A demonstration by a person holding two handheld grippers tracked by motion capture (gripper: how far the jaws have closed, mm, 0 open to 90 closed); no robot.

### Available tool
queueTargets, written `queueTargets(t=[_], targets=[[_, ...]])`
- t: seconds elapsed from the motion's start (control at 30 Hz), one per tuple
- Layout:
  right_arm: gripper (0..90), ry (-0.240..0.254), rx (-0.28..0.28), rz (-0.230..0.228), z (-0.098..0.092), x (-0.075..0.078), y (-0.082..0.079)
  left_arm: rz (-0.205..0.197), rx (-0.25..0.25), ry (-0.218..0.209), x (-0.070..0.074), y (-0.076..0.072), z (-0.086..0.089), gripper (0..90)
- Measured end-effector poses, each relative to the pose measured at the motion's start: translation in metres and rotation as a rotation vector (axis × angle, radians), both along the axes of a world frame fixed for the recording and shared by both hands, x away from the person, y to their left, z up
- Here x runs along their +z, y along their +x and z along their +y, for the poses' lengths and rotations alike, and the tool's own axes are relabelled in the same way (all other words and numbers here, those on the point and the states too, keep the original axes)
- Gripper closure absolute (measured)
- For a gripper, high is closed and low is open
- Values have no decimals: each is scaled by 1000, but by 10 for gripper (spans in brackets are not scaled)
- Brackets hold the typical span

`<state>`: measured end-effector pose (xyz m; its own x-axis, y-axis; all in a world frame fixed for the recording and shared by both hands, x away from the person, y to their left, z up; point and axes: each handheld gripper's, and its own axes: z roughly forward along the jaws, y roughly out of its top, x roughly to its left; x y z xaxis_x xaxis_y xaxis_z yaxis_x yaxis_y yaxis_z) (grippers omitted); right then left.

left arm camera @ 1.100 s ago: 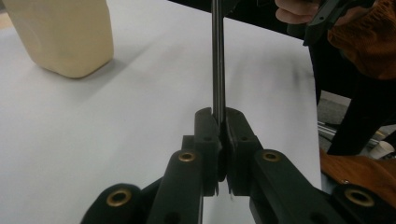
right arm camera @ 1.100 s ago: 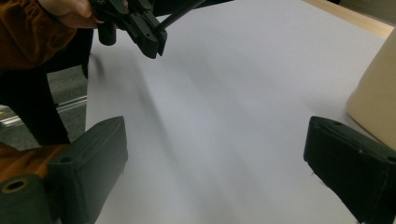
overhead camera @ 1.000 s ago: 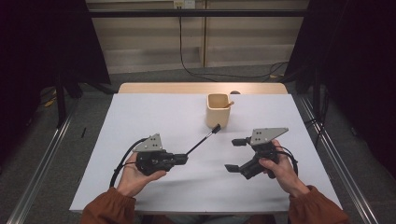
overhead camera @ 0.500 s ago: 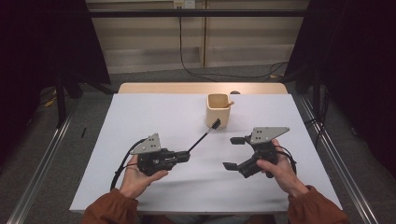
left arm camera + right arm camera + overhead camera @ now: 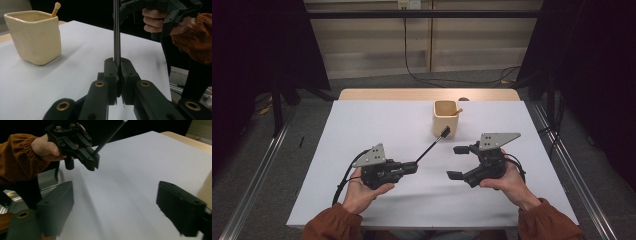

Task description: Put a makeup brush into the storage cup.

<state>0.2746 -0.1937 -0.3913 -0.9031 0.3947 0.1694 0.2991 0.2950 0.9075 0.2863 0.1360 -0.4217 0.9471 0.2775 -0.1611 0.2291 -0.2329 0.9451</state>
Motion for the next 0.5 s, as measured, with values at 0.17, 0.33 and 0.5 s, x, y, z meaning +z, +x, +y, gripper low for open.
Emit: queueTargets(t=[0.17,0.33,0.5], targets=[[209,-1,29,-7,7,1,0,-4,-15,6,0,-2,-4,851],[249,22,5,-43,9,4,0,-10,-20,1,1,-3,-6,851],[309,52,-6,-58,10,7,1,-15,-25,7,1,-4,-8,851]])
